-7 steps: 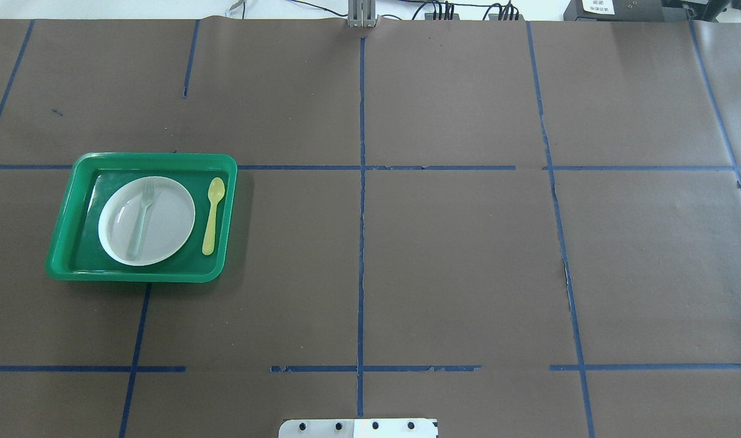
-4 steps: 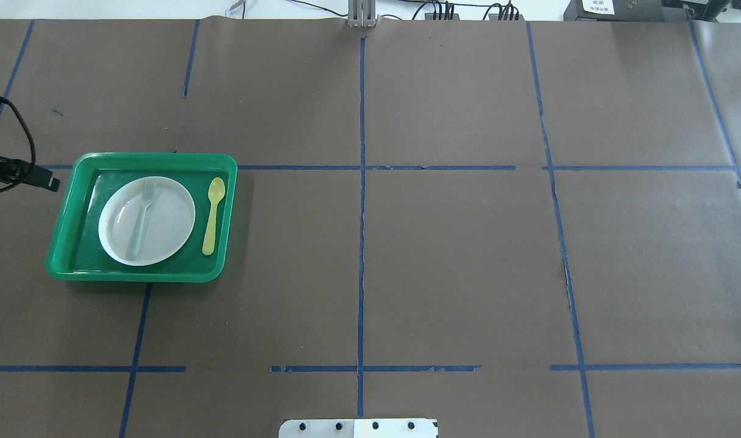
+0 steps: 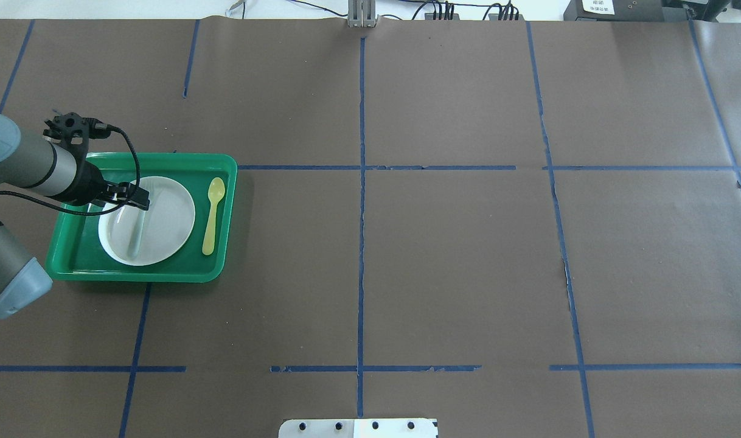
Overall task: Place fork
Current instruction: 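Move the left gripper over the pale green fork on the white plate, then lower the left gripper and close it on the fork handle, then lift the fork off the plate and carry it toward the tray edge, then lower the fork onto the tray beside the plate and open the left gripper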
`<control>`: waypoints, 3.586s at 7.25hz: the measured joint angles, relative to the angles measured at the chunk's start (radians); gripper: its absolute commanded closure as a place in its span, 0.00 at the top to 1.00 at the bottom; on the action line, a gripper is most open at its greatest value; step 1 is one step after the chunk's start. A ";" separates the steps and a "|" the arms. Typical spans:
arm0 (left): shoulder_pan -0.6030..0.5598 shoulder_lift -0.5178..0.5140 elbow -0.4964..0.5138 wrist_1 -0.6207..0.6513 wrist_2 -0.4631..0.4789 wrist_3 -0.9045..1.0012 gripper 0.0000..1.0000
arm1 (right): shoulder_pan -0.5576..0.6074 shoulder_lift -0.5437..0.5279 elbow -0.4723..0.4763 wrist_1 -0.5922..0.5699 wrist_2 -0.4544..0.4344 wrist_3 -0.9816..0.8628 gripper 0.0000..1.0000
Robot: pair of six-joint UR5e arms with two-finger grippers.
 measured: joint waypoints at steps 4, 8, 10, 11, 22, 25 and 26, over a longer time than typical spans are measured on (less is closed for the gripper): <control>0.045 -0.006 0.013 0.006 -0.005 -0.017 0.60 | 0.000 0.000 0.000 0.000 0.001 0.000 1.00; 0.049 0.003 0.016 0.009 -0.009 -0.018 0.51 | 0.000 0.000 0.000 0.000 0.000 0.000 1.00; 0.050 0.004 0.022 0.010 -0.010 -0.019 0.39 | 0.000 0.000 0.000 0.001 0.001 0.000 1.00; 0.050 0.004 0.023 0.011 -0.010 -0.019 0.20 | 0.000 0.000 0.000 0.000 0.000 0.000 1.00; -0.126 0.052 -0.050 0.136 -0.166 -0.048 0.00 | 0.000 0.000 0.000 0.001 0.000 0.000 1.00; -0.128 0.085 0.046 -0.031 -0.164 -0.056 0.00 | 0.000 0.000 0.000 0.000 0.000 0.000 1.00; -0.127 0.088 0.060 -0.056 -0.162 -0.055 0.00 | 0.000 0.000 0.000 0.000 0.000 0.000 1.00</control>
